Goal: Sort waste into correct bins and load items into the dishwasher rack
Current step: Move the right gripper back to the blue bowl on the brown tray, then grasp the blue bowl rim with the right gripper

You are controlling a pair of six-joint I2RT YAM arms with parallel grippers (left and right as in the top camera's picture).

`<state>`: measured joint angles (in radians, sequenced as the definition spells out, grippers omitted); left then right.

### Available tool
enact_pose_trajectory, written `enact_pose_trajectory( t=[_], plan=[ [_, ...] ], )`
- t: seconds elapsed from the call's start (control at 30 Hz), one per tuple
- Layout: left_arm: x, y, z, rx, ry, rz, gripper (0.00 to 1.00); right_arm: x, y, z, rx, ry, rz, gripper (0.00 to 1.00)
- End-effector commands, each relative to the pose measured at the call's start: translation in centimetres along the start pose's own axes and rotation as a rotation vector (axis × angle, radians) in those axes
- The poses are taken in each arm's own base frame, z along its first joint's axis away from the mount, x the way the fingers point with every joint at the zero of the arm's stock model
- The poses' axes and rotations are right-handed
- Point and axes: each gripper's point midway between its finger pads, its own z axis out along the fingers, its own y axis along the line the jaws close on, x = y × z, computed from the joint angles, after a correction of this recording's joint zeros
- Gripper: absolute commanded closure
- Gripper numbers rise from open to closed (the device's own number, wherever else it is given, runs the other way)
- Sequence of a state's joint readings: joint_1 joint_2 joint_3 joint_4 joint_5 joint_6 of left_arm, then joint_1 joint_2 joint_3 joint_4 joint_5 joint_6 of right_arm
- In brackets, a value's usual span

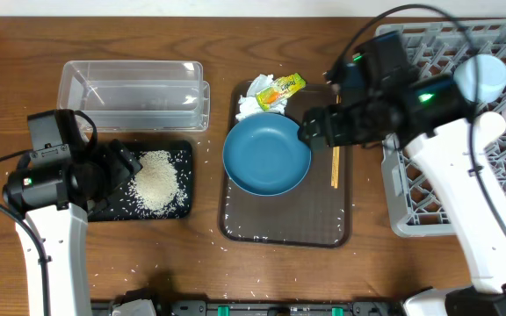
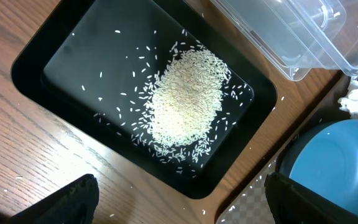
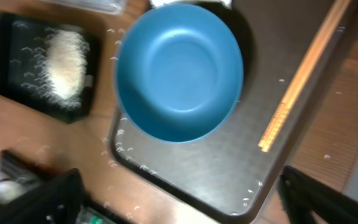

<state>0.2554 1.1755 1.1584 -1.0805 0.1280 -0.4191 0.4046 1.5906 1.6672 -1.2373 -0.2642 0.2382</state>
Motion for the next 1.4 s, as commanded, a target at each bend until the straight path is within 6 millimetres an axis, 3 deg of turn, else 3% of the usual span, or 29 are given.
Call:
enact_pose_trajectory(
  t=[0.0,0.07,0.17,0.3,0.4,0.63,0.83,0.97,1.0,1.13,1.37],
  plan=[
    [-0.3,0.0,-0.3,0.000,-0.009,-0.003,0.12,0.4,-0.7,1.4,0.156,-0.024,0.006,0.11],
    [-0.3,0.0,-0.3,0.000,-0.009,-0.003,0.12,0.7,0.7,2.5,0.134,-0.023,-0.026,0.12],
    [-0.3,0.0,-0.3,0.000,-0.009,-0.003,0.12,1.5,2.5,4.4,0.106,-0.023,-0.085,0.06],
    [-0.3,0.0,-0.3,0.001,-0.009,-0.003,0.12,2.5,4.4,7.7,0.083,0.002,-0.162,0.09],
    [-0.3,0.0,-0.3,0.000,-0.009,-0.003,0.12,4.3,5.6,10.3,0.088,0.089,-0.315,0.04],
    [-0.3,0.0,-0.3,0.000,-0.009,-0.003,0.12,7.2,6.9,16.7,0.206,0.188,-0.465,0.01],
    [-0.3,0.0,-0.3,0.000,-0.009,-0.003,0.12,8.2,8.1,19.5,0.226,0.199,-0.521,0.01],
    [-0.3,0.0,-0.3,0.000,-0.009,-0.003,0.12,9.5,7.9,21.1,0.243,0.245,-0.545,0.05],
    [-0.3,0.0,-0.3,0.001,-0.009,-0.003,0.12,9.8,7.6,21.5,0.249,0.260,-0.545,0.09],
    [-0.3,0.0,-0.3,0.000,-0.009,-0.003,0.12,10.3,7.1,22.1,0.265,0.287,-0.545,0.40],
    [-0.3,0.0,-0.3,0.000,-0.009,-0.003,0.12,10.2,7.5,21.6,0.267,0.289,-0.534,0.88]
  ],
)
